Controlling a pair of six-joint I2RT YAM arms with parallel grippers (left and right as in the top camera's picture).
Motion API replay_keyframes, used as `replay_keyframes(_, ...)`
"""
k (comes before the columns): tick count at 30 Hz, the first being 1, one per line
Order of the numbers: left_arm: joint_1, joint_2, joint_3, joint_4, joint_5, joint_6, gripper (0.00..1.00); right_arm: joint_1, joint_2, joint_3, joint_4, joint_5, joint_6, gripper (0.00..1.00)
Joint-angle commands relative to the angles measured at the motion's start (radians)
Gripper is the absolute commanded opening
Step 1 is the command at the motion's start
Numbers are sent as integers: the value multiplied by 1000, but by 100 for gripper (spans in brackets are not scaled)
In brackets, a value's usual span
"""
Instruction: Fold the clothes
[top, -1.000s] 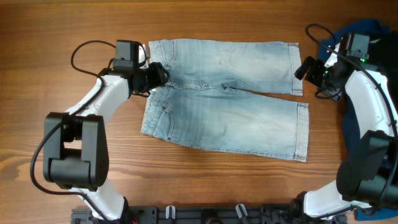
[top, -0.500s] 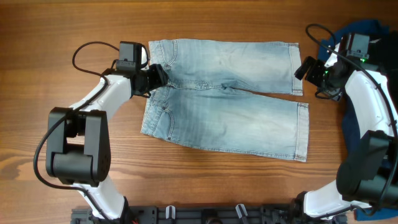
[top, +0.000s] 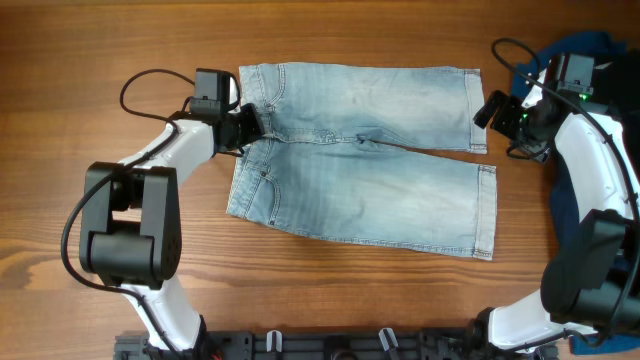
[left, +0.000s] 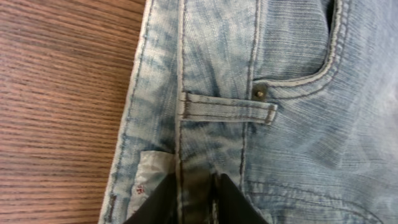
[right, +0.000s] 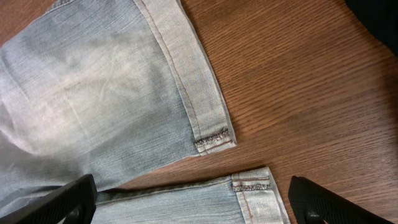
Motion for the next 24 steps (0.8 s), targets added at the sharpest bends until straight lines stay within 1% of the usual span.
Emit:
replay_keyframes(1, -2, -39, -1, 5, 0, -3, 19, 2, -22, 15, 3, -23, -4, 100)
replay_keyframes(7, -2, -100, -1, -2, -6, 1, 16, 2, -22, 15, 5, -23, -4, 100)
replay_keyframes(14, -2, -134, -1, -50, -153, 1, 14, 2, -22, 15, 5, -23, -4, 100)
replay_keyframes(17, -2, -133, -1, -82, -175, 2, 15, 2, -22, 15, 5, -23, -4, 100)
replay_keyframes(18, -2, -133, -1, -86, -175, 1, 18, 2, -22, 15, 5, -23, -4, 100)
replay_keyframes(19, -2, -133, -1, -86, -175, 1, 32, 2, -22, 15, 5, -23, -4, 100)
replay_keyframes(21, -2, -131, -1, -86, -174, 1, 54, 2, -22, 15, 5, -23, -4, 100)
replay_keyframes(22, -2, -131, -1, -90, -175, 1, 56, 2, -22, 15, 5, -23, -4, 100)
replay_keyframes(24, -2, -126, -6, -90, -164, 0, 56, 2, -22, 15, 5, -23, -4, 100)
